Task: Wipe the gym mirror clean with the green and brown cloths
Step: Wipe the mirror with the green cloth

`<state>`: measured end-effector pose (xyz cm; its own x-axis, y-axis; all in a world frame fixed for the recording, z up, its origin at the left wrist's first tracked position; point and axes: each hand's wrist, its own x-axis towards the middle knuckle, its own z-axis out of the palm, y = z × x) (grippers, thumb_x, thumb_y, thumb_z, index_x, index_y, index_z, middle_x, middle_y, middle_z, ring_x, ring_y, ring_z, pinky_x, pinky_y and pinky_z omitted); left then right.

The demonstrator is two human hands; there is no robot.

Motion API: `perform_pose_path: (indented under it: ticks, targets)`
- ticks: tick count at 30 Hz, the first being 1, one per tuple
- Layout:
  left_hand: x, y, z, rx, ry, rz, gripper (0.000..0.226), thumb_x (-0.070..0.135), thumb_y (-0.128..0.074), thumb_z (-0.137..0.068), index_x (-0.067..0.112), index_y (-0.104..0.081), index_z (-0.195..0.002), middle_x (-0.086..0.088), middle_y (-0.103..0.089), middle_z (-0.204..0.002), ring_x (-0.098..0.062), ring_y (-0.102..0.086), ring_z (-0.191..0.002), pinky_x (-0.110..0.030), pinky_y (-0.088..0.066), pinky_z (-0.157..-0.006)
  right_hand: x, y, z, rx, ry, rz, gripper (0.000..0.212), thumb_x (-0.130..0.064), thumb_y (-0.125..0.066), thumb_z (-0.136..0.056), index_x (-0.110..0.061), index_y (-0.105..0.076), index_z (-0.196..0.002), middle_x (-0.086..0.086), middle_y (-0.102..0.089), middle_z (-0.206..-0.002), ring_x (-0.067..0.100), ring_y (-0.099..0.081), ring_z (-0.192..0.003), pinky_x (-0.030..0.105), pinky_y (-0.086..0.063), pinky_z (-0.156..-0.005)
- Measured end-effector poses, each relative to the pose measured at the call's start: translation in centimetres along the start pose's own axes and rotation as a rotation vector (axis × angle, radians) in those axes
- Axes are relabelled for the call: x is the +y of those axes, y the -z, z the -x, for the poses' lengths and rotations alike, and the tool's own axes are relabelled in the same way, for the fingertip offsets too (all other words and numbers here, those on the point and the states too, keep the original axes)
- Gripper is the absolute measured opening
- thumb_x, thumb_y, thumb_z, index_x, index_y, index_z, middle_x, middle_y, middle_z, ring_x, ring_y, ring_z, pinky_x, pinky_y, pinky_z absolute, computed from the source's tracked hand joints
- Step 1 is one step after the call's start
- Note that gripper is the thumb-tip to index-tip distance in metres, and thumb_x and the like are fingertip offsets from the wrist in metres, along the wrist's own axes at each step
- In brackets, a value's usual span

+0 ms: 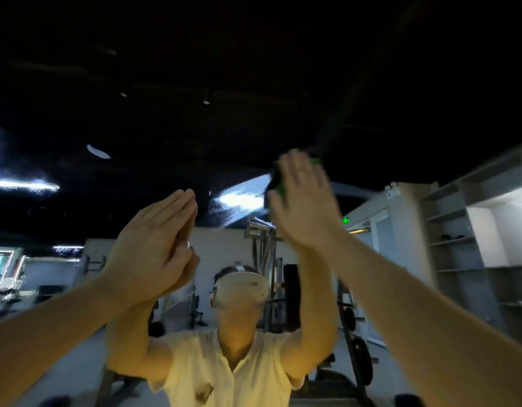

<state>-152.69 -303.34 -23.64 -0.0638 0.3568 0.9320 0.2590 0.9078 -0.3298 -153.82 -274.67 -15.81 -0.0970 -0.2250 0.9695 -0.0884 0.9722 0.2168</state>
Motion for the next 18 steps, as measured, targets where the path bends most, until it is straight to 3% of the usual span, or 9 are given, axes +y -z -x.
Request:
perform_pose_path:
  ticks: [4,7,10,14,16,18]
  targets:
    - [0.4,-0.1,-0.1,0.014,0.012,-0.020,0.075,0.043,-0.036,-0.092,0.008,-0.036,-0.157,-0.005,-0.027,-0.167,-0.014,-0.021,-0.154,-0.022,0.000,-0.125,9.0,1.0,-0.1,-0.047,-0.511,0.021,0.076,-0.053,-0.013,-0.106,-0.005,0.000,-0.164,0.019,0.000,-0.172,0.031,0.000,-0.159,0.050,-0.004,-0.129]
    - [0.7,-0.2,0.0,0.017,0.015,-0.023,0.078,0.048,-0.033,-0.092,0.008,-0.034,-0.158,-0.004,-0.024,-0.168,-0.015,-0.021,-0.154,-0.034,-0.012,-0.125,6.4,1.2,-0.8,-0.078,-0.703,-0.027,0.076,-0.049,-0.015,-0.107,0.003,-0.002,-0.162,0.025,-0.003,-0.170,0.036,-0.003,-0.158,0.052,-0.004,-0.128]
    - [0.7,0.1,0.1,0.005,0.015,0.013,0.078,0.050,-0.033,-0.091,0.010,-0.032,-0.158,-0.002,-0.023,-0.168,-0.014,-0.020,-0.155,-0.041,-0.019,-0.124,-1.2,0.4,-2.0,-0.025,-0.505,0.051,0.077,-0.051,-0.006,-0.106,0.003,-0.007,-0.161,0.027,-0.006,-0.168,0.039,-0.005,-0.158,0.054,-0.006,-0.127]
    - [0.2,0.9,-0.4,0.002,0.038,0.092,0.074,0.045,-0.031,-0.091,0.010,-0.041,-0.156,-0.003,-0.035,-0.164,-0.017,-0.030,-0.152,-0.042,-0.023,-0.121,-10.2,-0.5,-1.3,-0.020,-0.035,-0.005,0.070,-0.048,-0.008,-0.107,-0.006,0.000,-0.162,0.020,0.006,-0.170,0.033,0.008,-0.158,0.053,-0.001,-0.127]
    - [0.0,1.1,-0.6,0.045,0.094,0.050,0.073,0.041,-0.031,-0.091,0.004,-0.049,-0.150,-0.014,-0.047,-0.156,-0.029,-0.045,-0.144,-0.044,-0.028,-0.117,-10.9,-0.5,0.3,-0.079,0.208,-0.002,0.067,-0.045,-0.015,-0.109,-0.009,0.000,-0.164,0.015,0.005,-0.171,0.028,0.009,-0.159,0.049,0.004,-0.128]
    - [-0.5,0.9,-0.7,0.051,0.165,-0.019,0.076,0.045,-0.030,-0.092,-0.001,-0.046,-0.150,-0.019,-0.044,-0.157,-0.035,-0.043,-0.144,-0.048,-0.030,-0.118,-8.1,-0.3,1.2,-0.087,0.295,0.024,0.067,-0.048,-0.020,-0.109,-0.014,-0.002,-0.164,0.010,0.003,-0.172,0.024,0.009,-0.159,0.046,0.006,-0.129]
